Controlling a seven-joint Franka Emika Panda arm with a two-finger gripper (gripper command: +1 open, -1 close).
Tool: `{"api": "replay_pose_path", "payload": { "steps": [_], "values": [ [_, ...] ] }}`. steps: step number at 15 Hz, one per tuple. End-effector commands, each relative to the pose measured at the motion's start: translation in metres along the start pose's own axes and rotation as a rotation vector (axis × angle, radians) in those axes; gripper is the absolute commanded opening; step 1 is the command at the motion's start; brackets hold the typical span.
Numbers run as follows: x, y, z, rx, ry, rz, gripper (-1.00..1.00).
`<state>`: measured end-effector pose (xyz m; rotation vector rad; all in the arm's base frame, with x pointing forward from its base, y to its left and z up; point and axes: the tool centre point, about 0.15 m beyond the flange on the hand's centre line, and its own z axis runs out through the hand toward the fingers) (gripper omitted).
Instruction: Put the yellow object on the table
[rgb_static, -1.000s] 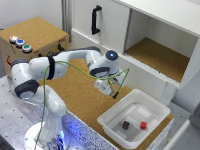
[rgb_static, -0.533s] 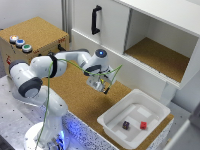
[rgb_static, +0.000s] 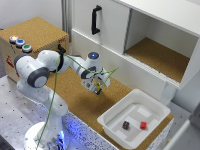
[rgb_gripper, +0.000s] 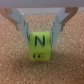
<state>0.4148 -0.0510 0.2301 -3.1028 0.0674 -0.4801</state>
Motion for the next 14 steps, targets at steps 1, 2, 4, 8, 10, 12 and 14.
{"api": "replay_pose_path", "payload": {
  "steps": [1, 2, 4, 8, 10, 12, 14],
  "values": [
    [0.023, 0.003, 0.001, -0.065, -0.053, 0.004, 1.0],
    [0.023, 0.003, 0.001, -0.065, -0.053, 0.004, 1.0],
    [0.023, 0.003, 0.001, -0.065, -0.053, 0.004, 1.0],
    [0.012, 0.019, -0.018, 0.006, 0.008, -0.003, 1.0],
    [0.016, 0.043, -0.048, 0.0, 0.02, -0.048, 1.0],
    [0.018, 0.065, -0.064, -0.04, 0.055, -0.113, 1.0],
    [0.02, 0.099, -0.06, -0.047, 0.029, -0.07, 1.0]
  ]
}}
